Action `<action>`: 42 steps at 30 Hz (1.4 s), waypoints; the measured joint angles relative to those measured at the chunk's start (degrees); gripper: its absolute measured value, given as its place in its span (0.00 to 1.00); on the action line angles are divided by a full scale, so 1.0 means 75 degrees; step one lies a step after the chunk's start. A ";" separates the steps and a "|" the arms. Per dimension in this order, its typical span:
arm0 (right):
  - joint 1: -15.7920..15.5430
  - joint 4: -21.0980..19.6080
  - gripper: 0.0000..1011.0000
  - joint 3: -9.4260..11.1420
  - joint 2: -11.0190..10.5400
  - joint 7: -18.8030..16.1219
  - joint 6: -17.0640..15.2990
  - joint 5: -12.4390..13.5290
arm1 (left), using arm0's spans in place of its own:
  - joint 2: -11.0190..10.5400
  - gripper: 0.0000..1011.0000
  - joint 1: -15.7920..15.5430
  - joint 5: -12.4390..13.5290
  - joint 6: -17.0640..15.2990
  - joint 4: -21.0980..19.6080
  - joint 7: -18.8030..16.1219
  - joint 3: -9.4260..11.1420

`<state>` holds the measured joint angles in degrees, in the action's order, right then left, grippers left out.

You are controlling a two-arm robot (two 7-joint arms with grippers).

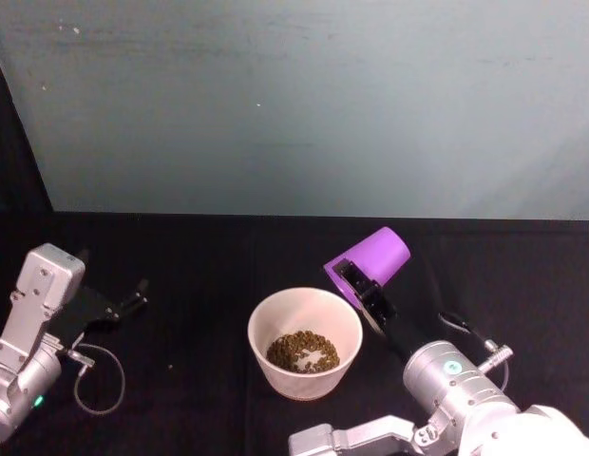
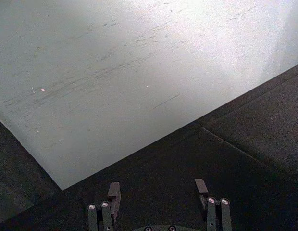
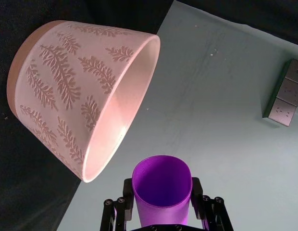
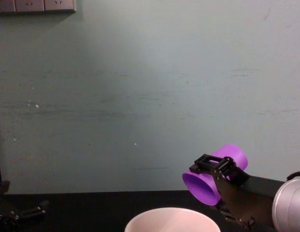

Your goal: Pick up the cup and pour the mung beans from the cup into the bowl.

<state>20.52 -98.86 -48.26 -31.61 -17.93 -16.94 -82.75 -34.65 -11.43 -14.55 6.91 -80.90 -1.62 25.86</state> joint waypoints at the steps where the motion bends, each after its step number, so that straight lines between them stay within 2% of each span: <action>1: -0.0010 0.0002 0.71 0.0015 0.0009 0.0000 0.0001 -0.0012 | 0.0000 0.99 0.0000 0.0000 0.0000 0.0000 0.0000 0.0000; 4: -0.0059 -0.0002 0.71 0.0093 0.0030 0.0028 0.0014 0.0006 | 0.0000 0.99 0.0000 0.0000 0.0000 0.0000 0.0000 0.0000; 6: -0.0161 -0.0076 0.71 0.0266 0.0059 0.0139 0.0092 0.0310 | 0.0000 0.99 0.0000 0.0000 0.0000 0.0000 0.0000 0.0000; 7: -0.0262 -0.0144 0.71 0.0441 0.0091 0.0249 0.0165 0.0663 | 0.0000 0.99 0.0000 0.0000 0.0000 0.0000 0.0000 0.0000; 9: -0.0388 -0.0223 0.71 0.0677 0.0142 0.0402 0.0253 0.1108 | 0.0000 0.99 0.0000 0.0000 0.0000 0.0000 0.0000 0.0000; 10: -0.0524 -0.0289 0.71 0.0924 0.0193 0.0550 0.0343 0.1575 | 0.0000 0.99 0.0000 0.0000 0.0000 0.0000 0.0000 0.0000; 13: -0.0768 -0.0412 0.71 0.1403 0.0291 0.0761 0.0507 0.2402 | 0.0000 0.99 0.0000 0.0000 0.0000 0.0000 0.0000 0.0000; 14: -0.0905 -0.0468 0.71 0.1680 0.0354 0.0850 0.0627 0.2936 | 0.0000 0.99 0.0000 0.0000 0.0000 0.0000 0.0000 0.0000; 15: -0.0993 -0.0503 0.71 0.1853 0.0391 0.0886 0.0702 0.3222 | 0.0000 0.99 0.0000 0.0000 0.0000 0.0000 0.0000 0.0000; 16: -0.1156 -0.0554 0.71 0.2196 0.0467 0.0924 0.0873 0.3861 | 0.0000 0.99 0.0000 0.0000 0.0000 0.0000 0.0000 0.0000; 18: -0.1310 -0.0593 0.71 0.2538 0.0547 0.0926 0.1057 0.4490 | 0.0000 0.99 0.0000 0.0000 0.0000 0.0000 0.0000 0.0000; 19: -0.1443 -0.0605 0.71 0.2852 0.0619 0.0910 0.1246 0.5101 | 0.0000 0.99 0.0000 0.0000 0.0000 0.0000 0.0000 0.0000; 20: -0.1443 -0.0605 0.71 0.2852 0.0619 0.0910 0.1246 0.5101 | 0.0000 0.99 0.0000 -0.0001 0.0000 0.0000 0.0000 0.0000; 22: -0.1693 -0.0554 0.71 0.3534 0.0811 0.0739 0.1619 0.6374 | 0.0000 0.99 0.0000 0.0000 0.0000 0.0000 0.0000 0.0000; 24: -0.1782 -0.0489 0.71 0.3830 0.0900 0.0604 0.1761 0.6974 | 0.0000 0.99 0.0000 0.0000 0.0000 0.0000 0.0000 0.0000; 25: -0.1821 -0.0432 0.71 0.4002 0.0950 0.0484 0.1860 0.7410 | 0.0000 0.99 0.0000 0.0000 0.0000 0.0000 0.0000 0.0000; 26: -0.1879 -0.0265 0.71 0.4304 0.1035 0.0274 0.2024 0.8104 | 0.0000 0.99 0.0000 0.0000 0.0000 0.0000 0.0000 0.0000; 28: -0.1905 -0.0124 0.71 0.4508 0.1085 0.0075 0.2161 0.8683 | 0.0000 0.99 0.0000 0.0000 0.0000 0.0000 0.0000 0.0000; 29: -0.1915 0.0073 0.71 0.4697 0.1123 -0.0112 0.2300 0.9245 | 0.0000 0.99 0.0000 0.0000 0.0000 0.0000 0.0000 0.0000; 31: -0.1917 0.0293 0.71 0.4856 0.1155 -0.0295 0.2444 0.9762 | 0.0000 0.99 0.0000 0.0000 0.0000 0.0000 0.0000 0.0000; 32: -0.1914 0.0482 0.71 0.4971 0.1180 -0.0445 0.2555 1.0173 | 0.0000 0.99 0.0000 0.0000 -0.0001 0.0000 0.0000 0.0000; 34: -0.1899 0.0691 0.71 0.5077 0.1210 -0.0598 0.2659 1.0573 | 0.0000 0.99 0.0000 0.0000 0.0000 0.0000 0.0000 0.0000; 35: -0.1875 0.0898 0.71 0.5153 0.1244 -0.0735 0.2739 1.0933 | 0.0000 0.99 0.0000 0.0000 0.0000 0.0000 0.0000 0.0000; 37: -0.1852 0.1093 0.71 0.5198 0.1286 -0.0858 0.2794 1.1228 | 0.0000 0.99 0.0000 0.0000 0.0000 0.0000 0.0000 0.0001; 38: -0.1824 0.1284 0.71 0.5229 0.1329 -0.0952 0.2847 1.1496 | 0.0000 0.99 0.0000 0.0000 0.0000 0.0000 0.0000 0.0000; 42: -0.1752 0.1738 0.71 0.5275 0.1473 -0.1163 0.3016 1.2070 | 0.0000 0.99 0.0000 -0.0001 0.0000 0.0000 0.0000 0.0000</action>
<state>7.38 -85.83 -8.70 -20.56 -26.66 5.68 7.77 -34.65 -11.43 -14.55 6.91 -80.90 -1.62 25.86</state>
